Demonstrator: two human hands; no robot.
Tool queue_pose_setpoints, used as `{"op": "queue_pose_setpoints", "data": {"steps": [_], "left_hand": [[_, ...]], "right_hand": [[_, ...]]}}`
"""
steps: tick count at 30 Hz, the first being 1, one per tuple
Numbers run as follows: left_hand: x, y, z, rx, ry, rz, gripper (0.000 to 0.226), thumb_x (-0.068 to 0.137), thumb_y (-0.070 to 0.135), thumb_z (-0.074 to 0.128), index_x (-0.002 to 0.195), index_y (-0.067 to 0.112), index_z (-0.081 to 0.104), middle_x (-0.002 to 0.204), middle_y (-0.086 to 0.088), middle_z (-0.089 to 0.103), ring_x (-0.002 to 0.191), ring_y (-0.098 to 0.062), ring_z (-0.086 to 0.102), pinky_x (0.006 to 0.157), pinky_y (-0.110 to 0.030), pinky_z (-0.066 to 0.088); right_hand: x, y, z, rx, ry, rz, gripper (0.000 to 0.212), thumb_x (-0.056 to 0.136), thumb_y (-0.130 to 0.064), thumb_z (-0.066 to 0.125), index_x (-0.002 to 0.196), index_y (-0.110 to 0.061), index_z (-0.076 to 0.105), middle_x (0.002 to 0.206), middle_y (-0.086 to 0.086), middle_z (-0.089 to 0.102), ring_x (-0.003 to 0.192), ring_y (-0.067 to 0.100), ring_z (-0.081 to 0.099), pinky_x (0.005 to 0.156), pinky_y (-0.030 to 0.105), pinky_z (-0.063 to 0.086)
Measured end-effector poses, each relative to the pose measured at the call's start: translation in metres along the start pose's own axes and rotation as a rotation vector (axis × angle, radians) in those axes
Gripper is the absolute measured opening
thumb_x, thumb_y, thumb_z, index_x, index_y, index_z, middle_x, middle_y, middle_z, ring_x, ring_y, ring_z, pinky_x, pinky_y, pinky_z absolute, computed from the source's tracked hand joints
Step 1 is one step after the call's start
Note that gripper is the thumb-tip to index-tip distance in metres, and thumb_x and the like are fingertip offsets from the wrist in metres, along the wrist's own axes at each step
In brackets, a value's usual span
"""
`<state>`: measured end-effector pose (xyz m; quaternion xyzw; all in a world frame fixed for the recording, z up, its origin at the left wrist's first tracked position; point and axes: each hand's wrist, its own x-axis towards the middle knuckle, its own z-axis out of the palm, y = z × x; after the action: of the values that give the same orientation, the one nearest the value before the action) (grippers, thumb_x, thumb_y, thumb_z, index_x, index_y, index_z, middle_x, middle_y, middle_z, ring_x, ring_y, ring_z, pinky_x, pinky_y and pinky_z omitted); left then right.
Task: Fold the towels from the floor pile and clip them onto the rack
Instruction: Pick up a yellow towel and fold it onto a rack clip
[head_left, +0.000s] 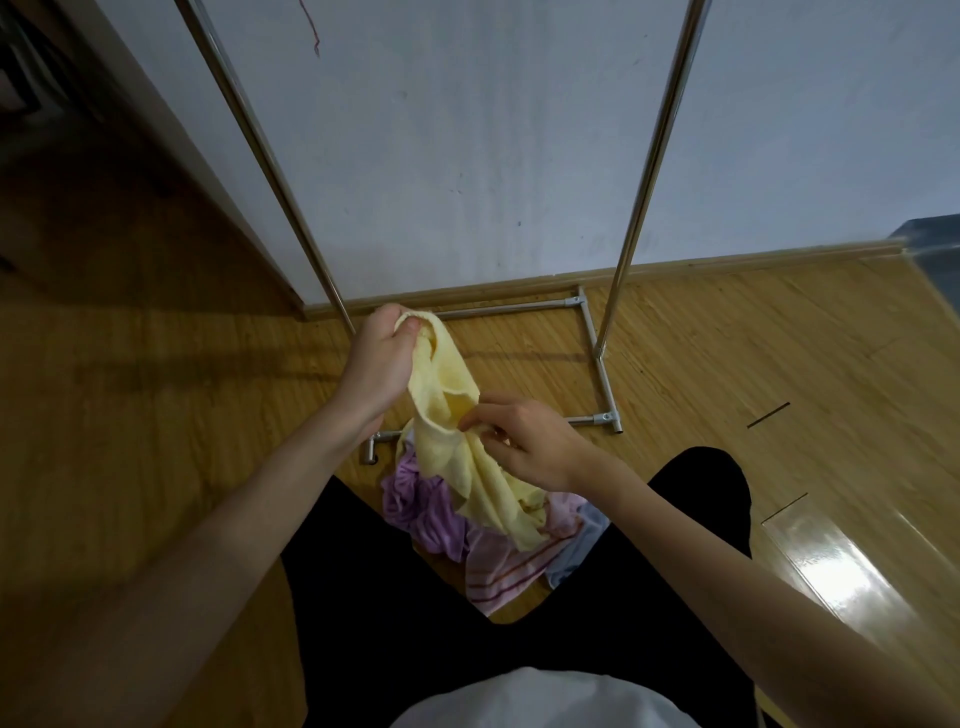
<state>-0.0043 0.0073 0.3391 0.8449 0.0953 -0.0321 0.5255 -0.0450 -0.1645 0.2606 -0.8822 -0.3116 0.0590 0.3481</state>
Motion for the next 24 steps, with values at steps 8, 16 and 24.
{"op": "queue_pose_setpoints", "data": {"steps": [8, 16, 24], "left_hand": [[-0.001, 0.003, -0.002, -0.006, 0.002, -0.003, 0.023, 0.102, 0.015, 0.037, 0.106, 0.007, 0.058, 0.104, -0.016, 0.061, 0.097, -0.028, 0.060, 0.086, -0.043, 0.050], [0.008, -0.005, -0.014, -0.002, -0.002, -0.043, 0.024, 0.102, 0.015, 0.036, 0.109, 0.005, 0.056, 0.097, -0.014, 0.060, 0.085, -0.024, 0.061, 0.068, -0.032, 0.050], [0.006, -0.021, -0.043, 0.344, -0.179, -0.003, 0.019, 0.100, 0.012, 0.041, 0.107, 0.003, 0.057, 0.077, -0.009, 0.058, 0.058, -0.015, 0.055, 0.047, -0.020, 0.051]], "right_hand": [[0.002, -0.014, 0.007, 0.016, 0.060, -0.047, 0.025, 0.088, -0.035, 0.064, 0.079, -0.012, 0.058, 0.073, -0.007, 0.049, 0.062, 0.005, 0.039, 0.052, 0.024, 0.036], [-0.004, -0.010, 0.005, 0.036, 0.106, -0.037, 0.031, 0.098, -0.026, 0.051, 0.069, -0.014, 0.048, 0.069, -0.004, 0.045, 0.059, 0.010, 0.039, 0.052, 0.031, 0.036], [-0.010, 0.002, -0.025, 0.034, 0.201, -0.033, 0.026, 0.091, -0.025, 0.048, 0.066, -0.021, 0.043, 0.067, -0.009, 0.041, 0.054, 0.009, 0.041, 0.048, 0.038, 0.040]]}}
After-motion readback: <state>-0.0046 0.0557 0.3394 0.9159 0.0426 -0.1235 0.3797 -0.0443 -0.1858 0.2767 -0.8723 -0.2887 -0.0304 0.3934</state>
